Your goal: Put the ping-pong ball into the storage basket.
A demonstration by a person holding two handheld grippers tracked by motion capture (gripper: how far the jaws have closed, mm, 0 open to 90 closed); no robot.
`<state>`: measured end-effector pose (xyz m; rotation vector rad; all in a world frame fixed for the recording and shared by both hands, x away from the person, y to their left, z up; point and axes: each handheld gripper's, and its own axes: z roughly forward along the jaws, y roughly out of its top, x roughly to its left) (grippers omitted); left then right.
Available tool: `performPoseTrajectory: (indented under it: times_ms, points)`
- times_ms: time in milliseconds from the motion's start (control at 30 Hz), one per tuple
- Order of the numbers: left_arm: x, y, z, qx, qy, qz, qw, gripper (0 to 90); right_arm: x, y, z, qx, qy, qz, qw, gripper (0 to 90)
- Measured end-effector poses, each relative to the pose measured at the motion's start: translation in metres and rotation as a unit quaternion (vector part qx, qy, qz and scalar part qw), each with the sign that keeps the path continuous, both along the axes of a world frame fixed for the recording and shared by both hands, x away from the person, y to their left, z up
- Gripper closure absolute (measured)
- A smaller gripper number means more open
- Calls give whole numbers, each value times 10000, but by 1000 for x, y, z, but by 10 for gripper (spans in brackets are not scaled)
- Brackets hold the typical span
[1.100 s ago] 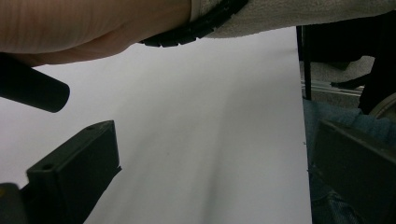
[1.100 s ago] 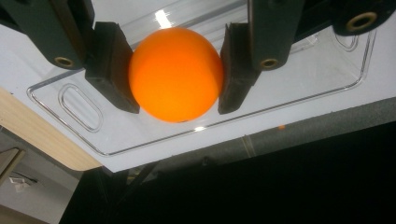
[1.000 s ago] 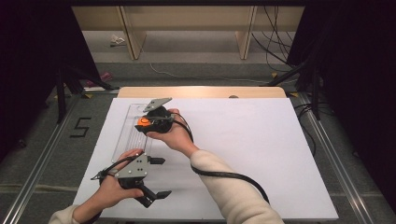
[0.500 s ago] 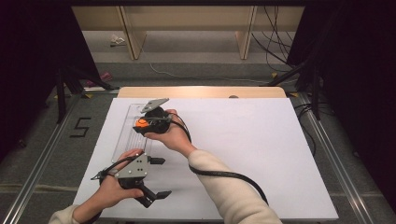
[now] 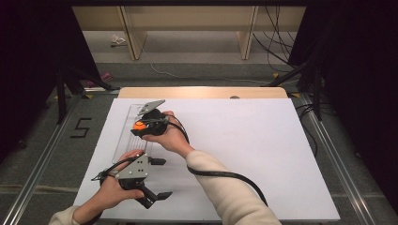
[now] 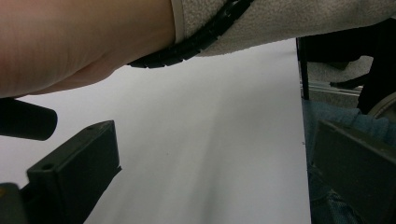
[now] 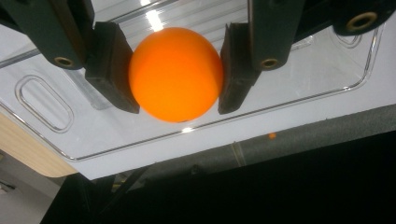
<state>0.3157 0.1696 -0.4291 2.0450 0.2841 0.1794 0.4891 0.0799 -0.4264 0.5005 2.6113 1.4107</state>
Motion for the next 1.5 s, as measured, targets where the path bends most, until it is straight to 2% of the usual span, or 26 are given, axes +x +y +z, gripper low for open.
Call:
performPoseTrajectory:
  times_ms: [1500]
  points:
    - [0,0,0,21,-6,-9,10000,11,2,15,-16,-225,235,138,9994,513]
